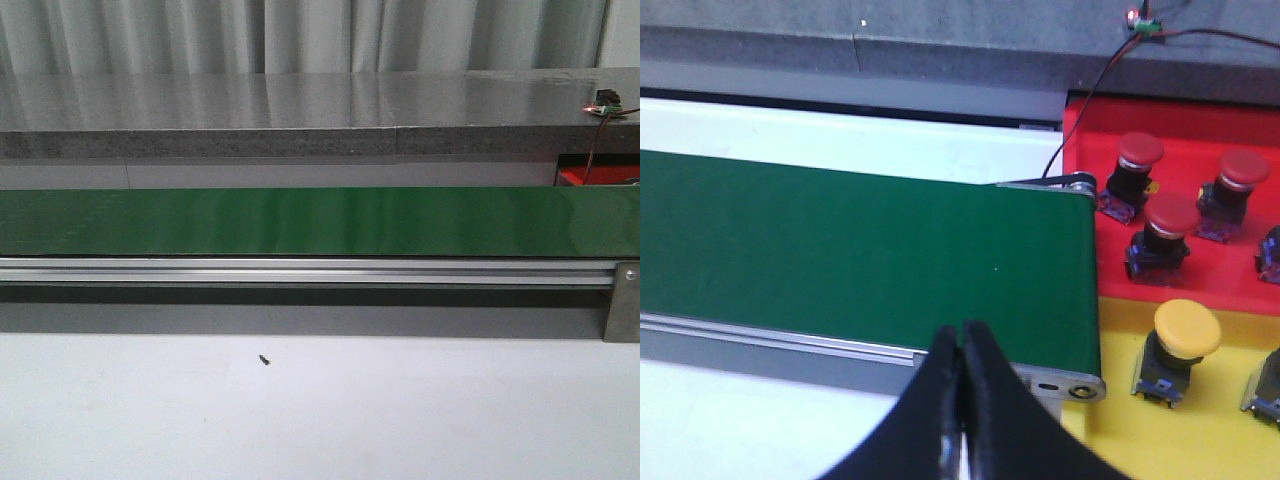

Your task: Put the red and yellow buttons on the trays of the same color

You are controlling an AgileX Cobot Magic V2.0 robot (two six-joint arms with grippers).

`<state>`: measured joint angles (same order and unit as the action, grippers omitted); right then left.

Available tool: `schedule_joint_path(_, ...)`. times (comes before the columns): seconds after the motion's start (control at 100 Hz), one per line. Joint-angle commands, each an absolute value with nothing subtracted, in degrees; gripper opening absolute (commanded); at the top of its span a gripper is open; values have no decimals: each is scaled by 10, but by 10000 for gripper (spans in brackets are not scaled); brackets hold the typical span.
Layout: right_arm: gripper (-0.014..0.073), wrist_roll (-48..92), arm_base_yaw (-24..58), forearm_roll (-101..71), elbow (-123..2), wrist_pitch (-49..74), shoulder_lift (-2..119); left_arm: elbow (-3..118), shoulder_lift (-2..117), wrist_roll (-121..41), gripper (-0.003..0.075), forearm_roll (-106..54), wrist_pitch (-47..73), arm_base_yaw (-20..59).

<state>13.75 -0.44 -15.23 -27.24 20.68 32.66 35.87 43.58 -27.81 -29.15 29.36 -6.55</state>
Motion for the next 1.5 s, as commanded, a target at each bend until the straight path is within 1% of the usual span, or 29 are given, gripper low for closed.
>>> schedule_joint_path(0.0, -123, 137, -4, -158, -273, 177, 282, 375, 434, -278, -20, -308, 259, -63)
schedule_joint_path(0.17, -123, 137, -4, -158, -241, 177, 210, 375, 434, -278, -20, -308, 259, -65)
schedule_joint_path(0.31, -123, 137, -4, -158, -237, 174, 200, 383, 434, -275, -20, -308, 259, -83)
schedule_joint_path(0.43, -123, 137, -4, -158, -237, 174, 200, 414, 455, -262, -20, -308, 282, -119)
schedule_joint_path(0.69, -123, 137, -4, -158, -237, 173, 200, 517, 571, -261, -20, -320, 368, -227)
schedule_joint_path(0.97, -123, 137, -4, -158, -237, 168, 200, 589, 684, -261, -14, -329, 366, -275)
schedule_joint_path(1.04, -123, 137, -4, -158, -237, 168, 200, 608, 711, -262, 33, -327, 370, -279)
schedule_joint_path(1.11, -123, 137, -4, -158, -237, 168, 200, 627, 740, -265, 145, -324, 371, -280)
schedule_joint_path(1.15, -123, 137, -4, -158, -237, 168, 200, 639, 755, -265, 244, -323, 374, -280)
schedule_joint_path(1.16, -123, 137, -4, -158, -237, 168, 200, 641, 760, -265, 283, -323, 374, -280)
schedule_joint_path(1.18, -123, 137, -4, -158, -237, 168, 200, 647, 768, -265, 322, -323, 375, -280)
schedule_joint_path(1.19, -123, 137, -4, -158, -237, 168, 200, 651, 771, -265, 362, -323, 375, -280)
schedule_joint_path(1.2, -123, 137, -4, -158, -237, 168, 200, 652, 773, -265, 382, -323, 375, -280)
schedule_joint_path(1.23, -123, 137, -4, -158, -237, 168, 200, 660, 786, -262, 477, -323, 375, -280)
schedule_joint_path(1.25, -123, 137, -4, -158, -237, 168, 200, 665, 793, -259, 510, -323, 375, -280)
schedule_joint_path(1.28, -123, 137, -4, -158, -237, 168, 200, 674, 802, -259, 580, -323, 375, -280)
schedule_joint_path(1.3, -123, 137, -4, -158, -237, 168, 200, 678, 809, -259, 610, -323, 374, -280)
schedule_joint_path(1.33, -123, 137, -4, -158, -237, 168, 200, 687, 819, -255, 633, -323, 373, -280)
schedule_joint_path(1.36, -123, 137, -4, -158, -236, 168, 200, 694, 828, -247, 636, -323, 373, -280)
schedule_joint_path(1.49, -123, 137, -4, -158, -224, 146, 200, 730, 874, -206, 585, -319, 373, -282)
